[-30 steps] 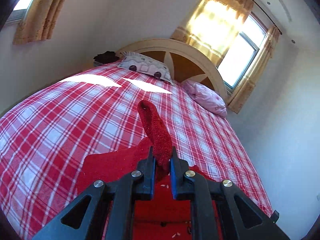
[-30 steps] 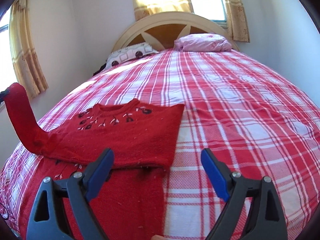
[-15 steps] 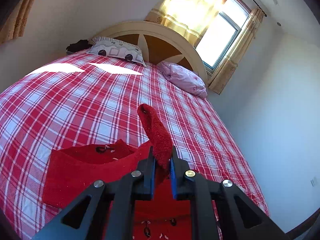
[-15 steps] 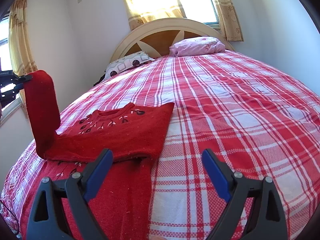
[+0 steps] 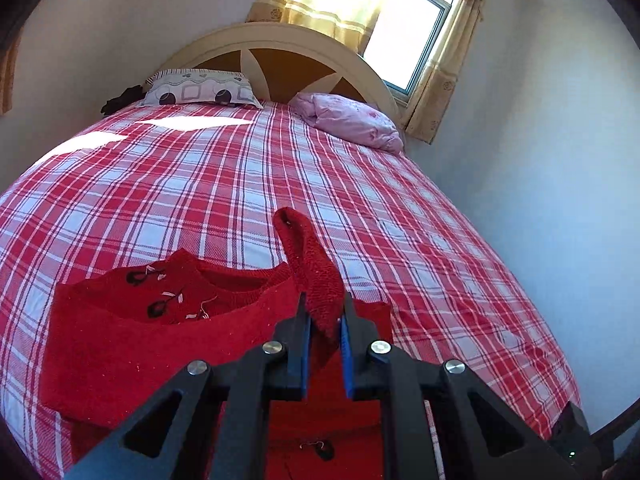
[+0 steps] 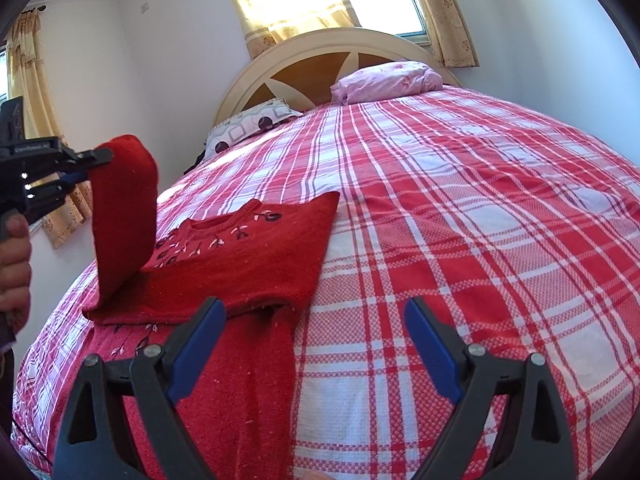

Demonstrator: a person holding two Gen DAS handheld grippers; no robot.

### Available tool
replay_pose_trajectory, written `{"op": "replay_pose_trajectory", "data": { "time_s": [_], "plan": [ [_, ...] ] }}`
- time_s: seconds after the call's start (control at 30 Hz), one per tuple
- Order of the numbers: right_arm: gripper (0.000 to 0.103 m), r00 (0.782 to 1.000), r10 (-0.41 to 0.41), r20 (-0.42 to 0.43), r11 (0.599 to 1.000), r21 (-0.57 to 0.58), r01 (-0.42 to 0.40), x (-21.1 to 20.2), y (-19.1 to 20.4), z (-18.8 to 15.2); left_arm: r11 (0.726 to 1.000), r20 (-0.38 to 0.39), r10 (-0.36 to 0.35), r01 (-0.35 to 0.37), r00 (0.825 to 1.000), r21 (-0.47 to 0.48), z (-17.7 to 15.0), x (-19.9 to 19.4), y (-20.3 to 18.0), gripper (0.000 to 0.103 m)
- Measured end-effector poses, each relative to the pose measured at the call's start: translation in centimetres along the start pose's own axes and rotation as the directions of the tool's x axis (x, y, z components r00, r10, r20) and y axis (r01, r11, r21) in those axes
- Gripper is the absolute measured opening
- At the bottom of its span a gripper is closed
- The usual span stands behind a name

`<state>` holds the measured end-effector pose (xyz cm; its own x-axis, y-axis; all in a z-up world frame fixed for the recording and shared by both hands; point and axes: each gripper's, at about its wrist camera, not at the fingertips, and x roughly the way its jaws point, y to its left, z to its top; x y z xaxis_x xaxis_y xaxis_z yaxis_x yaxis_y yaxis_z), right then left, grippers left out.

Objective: Fold small clothes
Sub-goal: 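Fold the held sleeve down across the sweater body, open the left tool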

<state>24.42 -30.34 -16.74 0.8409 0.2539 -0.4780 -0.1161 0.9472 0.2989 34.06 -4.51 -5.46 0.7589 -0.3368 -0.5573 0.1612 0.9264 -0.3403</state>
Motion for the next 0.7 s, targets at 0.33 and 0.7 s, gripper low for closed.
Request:
{"op": "replay_pose_trajectory", "data": {
  "time_s": [0.33,0.7],
  "plan": [
    [0.093,0.999,0.006,-0.045,1.0,0.019,-0.006,0.9,-0.5,-0.3,0.995,-0.159,0.033,-0.017,0.987,0.101,-4.3,6.3,-3.3,0.016],
    [0.093,0.999,0.027,-0.041,0.998,0.053,-0.025,1.0,-1.0,-0.3,0.965,-0.095,0.043,-0.017,0.995,0.261,-4.8,3.0,-3.1,0.064]
  ]
}}
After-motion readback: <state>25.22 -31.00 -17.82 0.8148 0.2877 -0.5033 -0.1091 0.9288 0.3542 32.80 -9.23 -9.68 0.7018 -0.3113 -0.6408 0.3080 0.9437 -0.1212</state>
